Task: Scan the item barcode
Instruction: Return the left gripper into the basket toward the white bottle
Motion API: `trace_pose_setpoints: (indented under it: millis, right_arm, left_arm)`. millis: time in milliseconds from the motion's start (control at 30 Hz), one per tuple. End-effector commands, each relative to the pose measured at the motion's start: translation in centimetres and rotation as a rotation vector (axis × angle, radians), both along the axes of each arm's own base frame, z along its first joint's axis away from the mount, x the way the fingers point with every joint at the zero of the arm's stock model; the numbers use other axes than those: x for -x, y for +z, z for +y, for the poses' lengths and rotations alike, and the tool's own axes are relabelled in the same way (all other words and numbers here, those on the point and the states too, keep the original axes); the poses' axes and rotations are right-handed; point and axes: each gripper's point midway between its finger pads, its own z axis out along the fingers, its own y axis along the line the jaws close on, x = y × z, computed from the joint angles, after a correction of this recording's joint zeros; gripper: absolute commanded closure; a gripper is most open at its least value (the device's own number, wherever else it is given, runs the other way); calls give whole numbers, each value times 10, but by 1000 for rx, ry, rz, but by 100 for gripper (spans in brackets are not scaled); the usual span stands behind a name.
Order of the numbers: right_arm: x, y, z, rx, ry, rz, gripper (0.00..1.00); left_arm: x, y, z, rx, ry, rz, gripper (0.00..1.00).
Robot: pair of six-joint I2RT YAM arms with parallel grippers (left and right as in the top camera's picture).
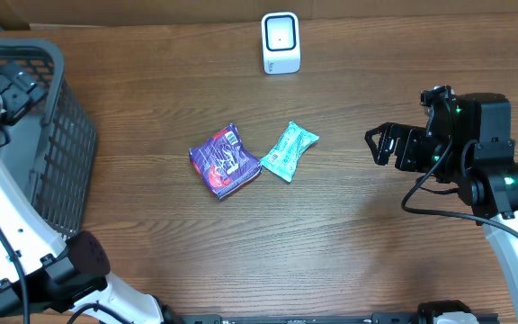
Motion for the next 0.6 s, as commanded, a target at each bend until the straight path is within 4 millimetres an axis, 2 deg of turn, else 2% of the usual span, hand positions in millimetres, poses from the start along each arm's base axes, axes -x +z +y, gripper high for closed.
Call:
trace_pose_setpoints:
  millis: [0,233,467,500,567]
  right_arm:
    - [-3,8,2,0,9,-25,0]
    - [-3,8,2,0,9,-25,0]
    - [-3,8,2,0,9,-25,0]
    - [-3,8,2,-1,9,-25,0]
    - [-3,8,2,0,9,-25,0]
  left_arm:
    - [12,-5,18,5,77,17,0]
    - [30,-44,48,74,178,117,0]
    - [41,-90,64,120,214,204,0]
    - [44,-103,67,119,224,237,0]
    - [47,-116,69,114,230,268,0]
